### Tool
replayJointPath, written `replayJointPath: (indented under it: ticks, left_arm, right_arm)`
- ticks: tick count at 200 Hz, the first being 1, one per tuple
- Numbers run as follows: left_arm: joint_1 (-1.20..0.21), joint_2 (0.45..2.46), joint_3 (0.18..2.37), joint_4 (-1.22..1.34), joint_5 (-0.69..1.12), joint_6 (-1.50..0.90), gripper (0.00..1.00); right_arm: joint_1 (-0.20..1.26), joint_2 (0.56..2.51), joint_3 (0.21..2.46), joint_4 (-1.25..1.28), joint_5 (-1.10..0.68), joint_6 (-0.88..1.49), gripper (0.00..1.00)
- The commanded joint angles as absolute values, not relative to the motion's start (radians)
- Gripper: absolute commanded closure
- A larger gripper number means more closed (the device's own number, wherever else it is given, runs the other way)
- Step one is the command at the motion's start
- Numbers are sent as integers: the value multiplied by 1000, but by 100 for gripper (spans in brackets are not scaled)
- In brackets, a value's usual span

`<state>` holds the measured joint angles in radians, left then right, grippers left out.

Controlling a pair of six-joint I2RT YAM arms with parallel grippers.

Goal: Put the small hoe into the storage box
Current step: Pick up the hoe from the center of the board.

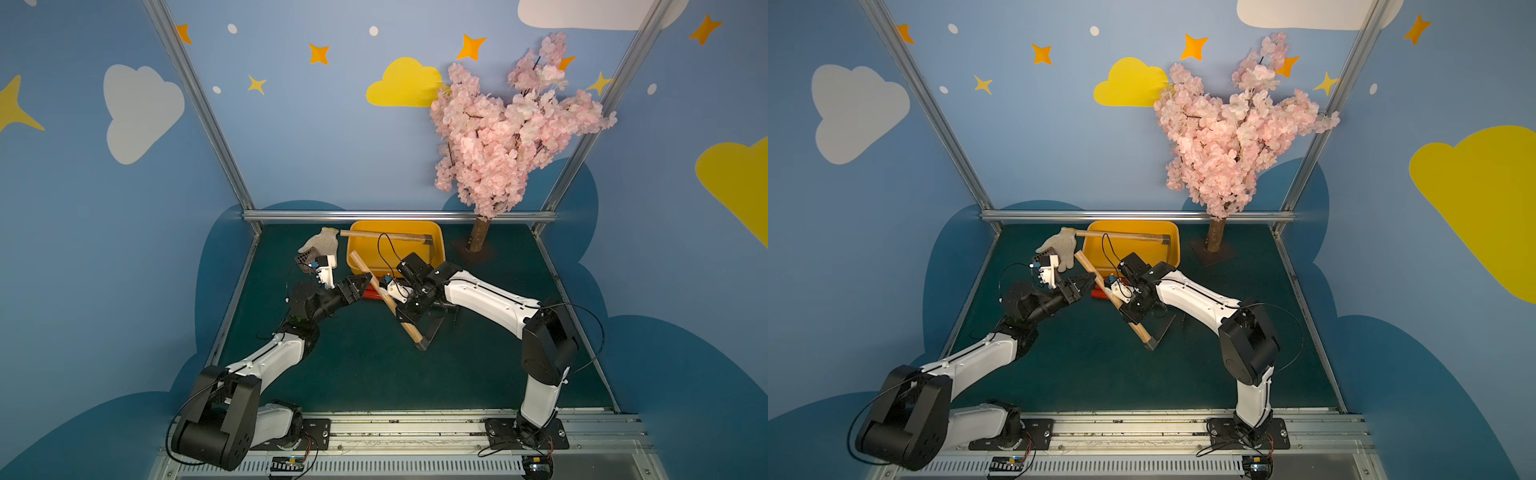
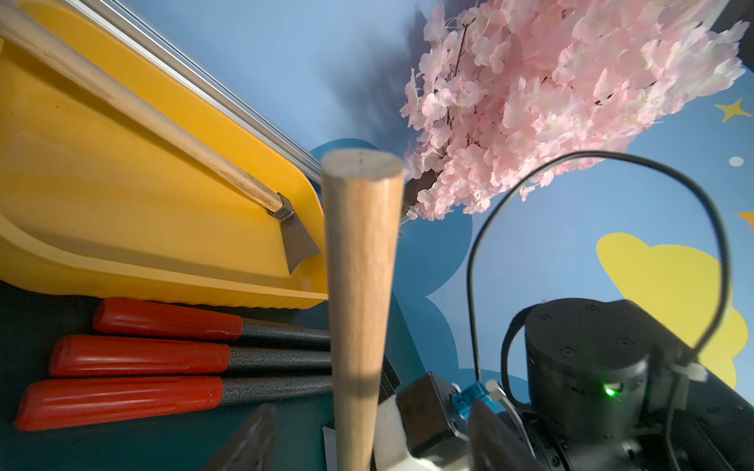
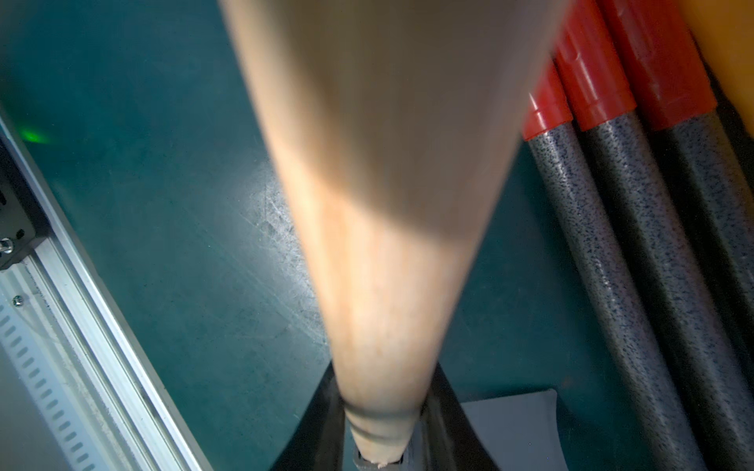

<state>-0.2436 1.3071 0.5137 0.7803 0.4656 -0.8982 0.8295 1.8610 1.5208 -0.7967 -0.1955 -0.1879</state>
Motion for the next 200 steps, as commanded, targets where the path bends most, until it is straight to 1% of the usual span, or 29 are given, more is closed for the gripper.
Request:
replayJointPath:
  ticks: [1,21,42,71,86,119,126,138,149,159,168,181,191,200]
  left_arm:
    - [-247,1374,546,846,456,-911,26]
    - [-249,1440,573,899,459,-935,27]
    - [-253,1484,597,939,459,-954,31]
    - [-258,1507,620,960,463,-962,42]
    - [-258,1513,623,970,464,-969,52]
    - [-258,1528,611,1005,474,-985,78]
    - [-258,1530,606,1015,474,-988,84]
    - [-256,1534,599,1033,476,-991,96]
    - [-256,1539,589,1054,477,-994,97]
    - [-255,1546,585,1084,485,-994,97]
    - [-252,1554,583,1109,500,-992,97]
    - [-248,1561,583,1134,522,-986,97]
    - [-246,1567,582,1154,539,-976,97]
    - [-243,1574,581,1171,553,-969,97]
  right_arm:
    - [840,1851,1552,-785,-203,-191,100]
    - [845,1854,1554,-790,-195,-196,100]
    - [849,1864,1557,-796,-192,-198,100]
    - [851,1885,1569,-801,-195,-202,100]
    - [853,1897,1576,-801,-194,-202,100]
    - [856,1917,1589,-806,-175,-197,100]
    - [856,1919,1589,-805,-170,-193,100]
    - [855,1921,1588,-804,-160,-187,100]
    - [854,1921,1583,-800,-151,-177,100]
    - [852,1920,1576,-799,-149,-167,94]
    - [850,1915,1568,-796,-148,-156,85]
    - [841,1902,1551,-791,-164,-137,75]
    - [832,1884,1533,-781,-171,-122,70]
    - [820,1862,1519,-778,-183,-109,68]
